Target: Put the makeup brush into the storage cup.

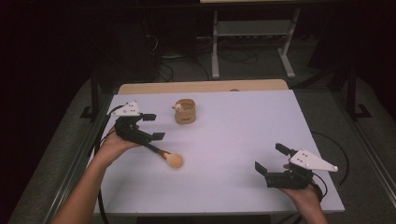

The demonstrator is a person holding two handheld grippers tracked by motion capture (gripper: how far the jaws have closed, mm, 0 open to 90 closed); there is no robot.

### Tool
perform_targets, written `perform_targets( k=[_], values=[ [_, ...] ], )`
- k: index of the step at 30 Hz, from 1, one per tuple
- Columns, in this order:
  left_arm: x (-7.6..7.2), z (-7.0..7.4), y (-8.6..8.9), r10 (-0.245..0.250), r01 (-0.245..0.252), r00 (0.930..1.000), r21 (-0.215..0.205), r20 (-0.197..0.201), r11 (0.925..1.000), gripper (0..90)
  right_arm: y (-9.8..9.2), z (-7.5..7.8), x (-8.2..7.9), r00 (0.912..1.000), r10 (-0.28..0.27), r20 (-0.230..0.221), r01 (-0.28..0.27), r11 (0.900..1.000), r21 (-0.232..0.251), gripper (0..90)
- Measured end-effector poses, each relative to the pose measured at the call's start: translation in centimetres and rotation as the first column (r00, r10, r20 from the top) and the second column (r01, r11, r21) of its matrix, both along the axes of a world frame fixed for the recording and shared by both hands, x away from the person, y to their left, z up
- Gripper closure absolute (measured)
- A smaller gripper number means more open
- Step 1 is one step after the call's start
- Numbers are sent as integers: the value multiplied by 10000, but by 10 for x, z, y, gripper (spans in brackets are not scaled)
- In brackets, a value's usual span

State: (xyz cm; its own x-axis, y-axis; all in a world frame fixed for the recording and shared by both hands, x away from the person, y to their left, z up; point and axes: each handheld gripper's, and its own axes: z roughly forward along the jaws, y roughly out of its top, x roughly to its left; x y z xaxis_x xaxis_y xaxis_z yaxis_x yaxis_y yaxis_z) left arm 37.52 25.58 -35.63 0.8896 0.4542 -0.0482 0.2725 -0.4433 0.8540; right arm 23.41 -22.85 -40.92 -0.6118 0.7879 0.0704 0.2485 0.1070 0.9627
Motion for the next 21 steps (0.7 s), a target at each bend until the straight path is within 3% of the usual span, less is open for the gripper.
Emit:
perform_targets(
  k=[9,15,18,21],
  values=[
    [2,-2,-3,-145,160,9996,643,-233,9978,124,0,0,0,10000,5,3,-5,10000,27,12],
    [2,-2,-5,-292,334,9989,1171,-371,9926,125,-1,0,-1,10000,39,-1,-39,10000,19,12],
    [3,-3,-7,-499,575,9976,1697,-489,9838,125,-1,-1,-1,10000,45,0,-45,10000,13,12],
    [4,-3,-8,-603,695,9966,1831,-558,9806,126,0,-1,-1,10000,51,6,-51,10000,15,12]
  ],
)
